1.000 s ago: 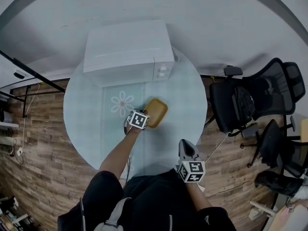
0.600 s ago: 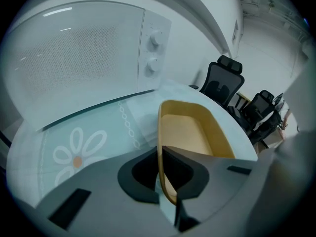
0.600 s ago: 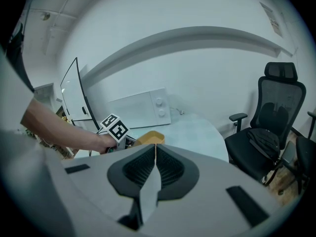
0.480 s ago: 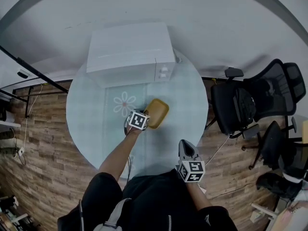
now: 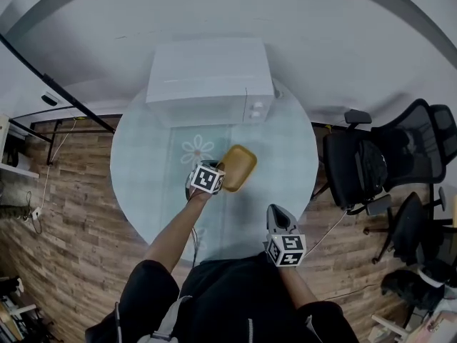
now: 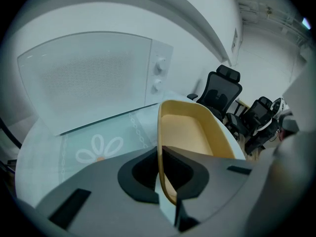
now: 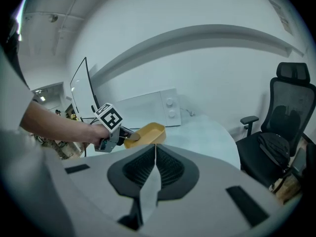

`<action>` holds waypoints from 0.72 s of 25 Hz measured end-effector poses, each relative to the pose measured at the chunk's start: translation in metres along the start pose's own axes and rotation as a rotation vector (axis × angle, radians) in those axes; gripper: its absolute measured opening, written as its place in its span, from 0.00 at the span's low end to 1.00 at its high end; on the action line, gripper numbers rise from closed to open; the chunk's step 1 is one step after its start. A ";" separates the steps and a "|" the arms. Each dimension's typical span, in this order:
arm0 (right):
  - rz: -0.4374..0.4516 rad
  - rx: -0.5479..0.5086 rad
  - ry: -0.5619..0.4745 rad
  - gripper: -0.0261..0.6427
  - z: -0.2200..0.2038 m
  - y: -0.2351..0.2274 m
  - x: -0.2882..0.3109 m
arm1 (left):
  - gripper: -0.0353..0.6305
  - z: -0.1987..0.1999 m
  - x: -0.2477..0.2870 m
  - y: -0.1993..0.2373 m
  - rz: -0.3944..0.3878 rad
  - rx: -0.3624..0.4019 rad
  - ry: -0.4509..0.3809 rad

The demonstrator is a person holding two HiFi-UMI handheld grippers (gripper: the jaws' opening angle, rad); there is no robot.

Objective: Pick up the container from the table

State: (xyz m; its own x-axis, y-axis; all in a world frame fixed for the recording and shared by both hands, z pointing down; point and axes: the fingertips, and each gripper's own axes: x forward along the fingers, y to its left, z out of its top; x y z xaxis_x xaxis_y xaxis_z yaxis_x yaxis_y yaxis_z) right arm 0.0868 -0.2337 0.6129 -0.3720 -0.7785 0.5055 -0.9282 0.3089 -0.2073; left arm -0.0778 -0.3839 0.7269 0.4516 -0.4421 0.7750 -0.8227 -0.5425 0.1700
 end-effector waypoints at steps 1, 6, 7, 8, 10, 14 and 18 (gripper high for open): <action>0.009 -0.004 -0.001 0.08 0.001 0.002 0.001 | 0.08 0.001 -0.006 0.001 0.001 0.001 -0.007; 0.052 -0.028 -0.003 0.08 0.006 0.015 0.008 | 0.08 0.003 -0.040 0.003 -0.001 0.023 -0.017; 0.063 -0.035 -0.002 0.08 0.007 0.018 0.010 | 0.08 0.003 -0.047 0.004 -0.001 0.021 -0.020; 0.074 -0.043 0.000 0.08 0.007 0.020 0.013 | 0.08 0.003 -0.054 0.006 -0.002 0.018 -0.023; 0.095 -0.054 0.004 0.08 0.008 0.026 0.018 | 0.08 0.002 -0.068 0.007 -0.003 0.011 -0.033; 0.143 -0.077 0.010 0.08 0.012 0.038 0.028 | 0.08 0.004 -0.097 0.007 0.004 0.005 -0.070; 0.186 -0.098 0.010 0.08 0.015 0.050 0.036 | 0.08 0.003 -0.124 0.005 0.020 0.011 -0.097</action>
State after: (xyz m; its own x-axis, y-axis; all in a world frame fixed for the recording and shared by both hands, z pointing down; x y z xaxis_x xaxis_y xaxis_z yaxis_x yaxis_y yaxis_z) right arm 0.0274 -0.2546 0.6079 -0.5369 -0.6976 0.4744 -0.8392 0.4992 -0.2156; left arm -0.1367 -0.3344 0.6297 0.4667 -0.5197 0.7156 -0.8283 -0.5405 0.1477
